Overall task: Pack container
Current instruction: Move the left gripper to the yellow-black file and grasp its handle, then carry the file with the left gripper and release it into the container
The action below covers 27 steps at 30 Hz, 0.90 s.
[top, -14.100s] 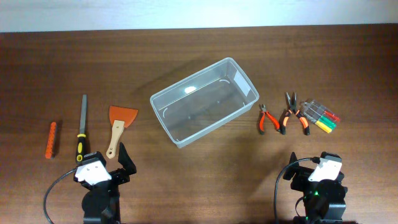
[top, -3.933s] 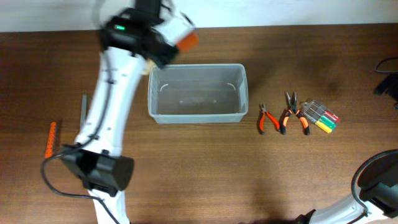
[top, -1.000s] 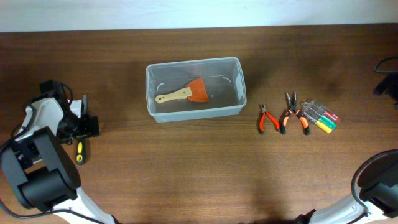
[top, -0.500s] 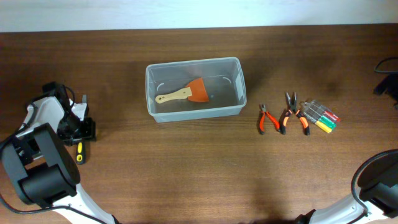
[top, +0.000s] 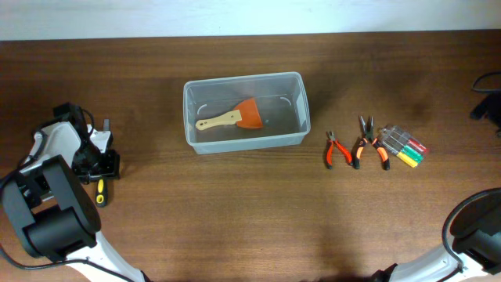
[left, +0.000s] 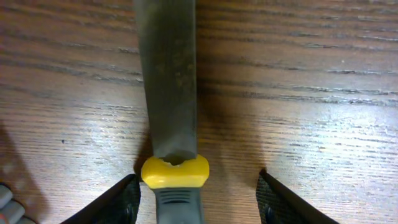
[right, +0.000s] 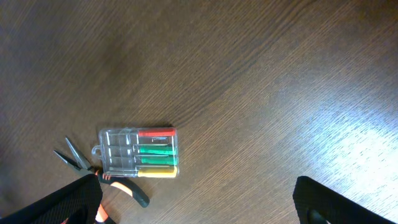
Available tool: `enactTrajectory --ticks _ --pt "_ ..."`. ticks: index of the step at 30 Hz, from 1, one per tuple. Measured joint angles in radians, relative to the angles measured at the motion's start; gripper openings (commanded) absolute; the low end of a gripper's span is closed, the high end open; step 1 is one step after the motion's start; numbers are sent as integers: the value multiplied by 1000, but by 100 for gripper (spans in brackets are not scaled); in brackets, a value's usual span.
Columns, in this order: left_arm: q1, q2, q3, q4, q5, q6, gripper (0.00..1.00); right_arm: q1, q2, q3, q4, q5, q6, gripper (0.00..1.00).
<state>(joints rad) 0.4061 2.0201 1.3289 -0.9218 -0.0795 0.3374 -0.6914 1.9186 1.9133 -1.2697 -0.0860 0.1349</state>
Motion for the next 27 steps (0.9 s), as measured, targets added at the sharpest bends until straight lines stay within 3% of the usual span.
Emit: enactTrajectory --ticks 8,12,16,23,27 --pt "-1 0 1 15 1 -1 47 0 0 0 0 0 0 99" --pt "-1 0 1 24 -2 -5 34 0 0 0 0 0 0 99" --pt "-1 0 1 27 -3 -3 33 0 0 0 0 0 0 98" --pt "-1 0 1 15 -30 4 3 0 0 0 0 0 0 98" --pt "-2 -2 1 13 -36 3 2 0 0 0 0 0 0 98"
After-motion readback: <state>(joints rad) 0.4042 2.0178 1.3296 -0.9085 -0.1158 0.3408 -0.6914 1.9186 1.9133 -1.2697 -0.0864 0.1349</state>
